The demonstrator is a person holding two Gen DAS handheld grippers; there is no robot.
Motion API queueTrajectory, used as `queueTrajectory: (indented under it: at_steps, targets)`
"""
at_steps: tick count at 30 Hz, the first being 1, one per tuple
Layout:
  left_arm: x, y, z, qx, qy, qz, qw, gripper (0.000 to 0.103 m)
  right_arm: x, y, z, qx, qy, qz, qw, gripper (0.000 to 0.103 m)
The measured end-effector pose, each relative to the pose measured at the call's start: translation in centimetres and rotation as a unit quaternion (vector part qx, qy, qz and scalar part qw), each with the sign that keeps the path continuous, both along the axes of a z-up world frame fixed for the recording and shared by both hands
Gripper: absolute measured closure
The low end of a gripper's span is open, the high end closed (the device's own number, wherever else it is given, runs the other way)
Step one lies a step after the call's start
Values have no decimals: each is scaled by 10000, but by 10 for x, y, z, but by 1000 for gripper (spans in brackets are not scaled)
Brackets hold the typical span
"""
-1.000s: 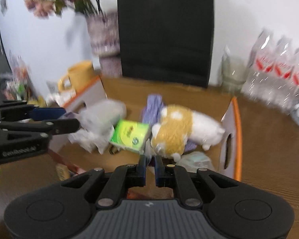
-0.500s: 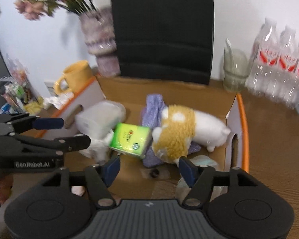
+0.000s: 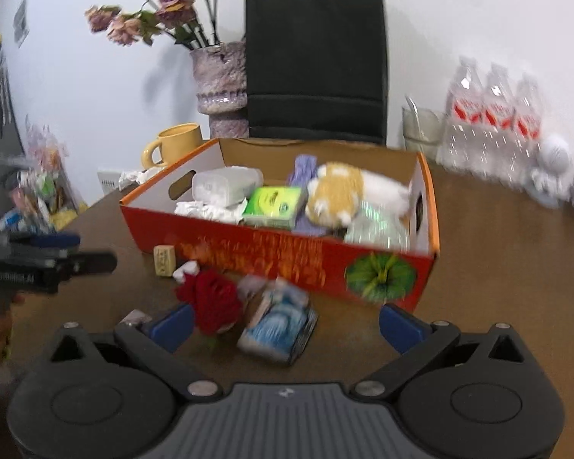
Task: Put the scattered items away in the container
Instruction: 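Carry both held items over the box and open both grippers, then grasp the blue wrapped packet with the right gripper while the left grasps another clear packet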
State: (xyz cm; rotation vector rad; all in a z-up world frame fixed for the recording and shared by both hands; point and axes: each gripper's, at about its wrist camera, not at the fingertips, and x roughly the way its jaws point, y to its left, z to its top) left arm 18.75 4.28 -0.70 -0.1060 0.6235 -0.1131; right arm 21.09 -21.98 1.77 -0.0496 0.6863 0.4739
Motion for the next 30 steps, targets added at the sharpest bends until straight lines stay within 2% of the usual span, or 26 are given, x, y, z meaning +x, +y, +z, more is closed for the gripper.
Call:
queueTrajectory:
  at_steps: [2,4,9,12,13,14,16,17,18,19,23,27,29,30]
  targets:
    - [-13,1,-9,-113,50,-43,9999,0,-9,-2,-10,98,9,-128,9999,0]
    - [-20,-2,-17,-32,73,-143,9999,0,-16,-3,-20,87,22,-250,9996,0]
    - [-20,-24,-25,719,-73,-578,9957,2,-15,5,-35,-89,109,-332,9993,2]
    - [-13,-35,-32,1110,-62,-772,9908,10,-10,12,-36,-264,24,-403,9988,2]
    - [-10,-37,-36,1175,-4,-823,9897,17,-6,14,-36,-314,11,-425,9986,4]
    - [-6,-38,-40,1219,79,-845,9889,25,-2,17,-36,-357,8,-428,9984,8]
    - [-1,-38,-44,1167,132,-902,9890,27,4,21,-38,-376,29,-416,9984,10]
    - [1,-37,-43,1158,135,-909,9890,36,8,23,-40,-387,30,-406,9984,10]
    - [4,-37,-43,1135,138,-916,9892,40,11,26,-41,-398,29,-400,9984,11]
    - [7,-37,-43,1081,156,-932,9896,46,13,29,-42,-410,28,-391,9984,14]
    - [9,-35,-42,893,214,-985,9909,65,22,39,-49,-570,57,-413,9975,49]
    - [8,-36,-41,816,225,-931,9921,77,22,40,-52,-557,125,-296,9979,60]
    - [8,-37,-41,811,219,-896,9924,82,20,39,-51,-509,109,-222,9984,79]
    - [7,-38,-42,809,214,-888,9925,82,19,39,-51,-497,101,-201,9985,82]
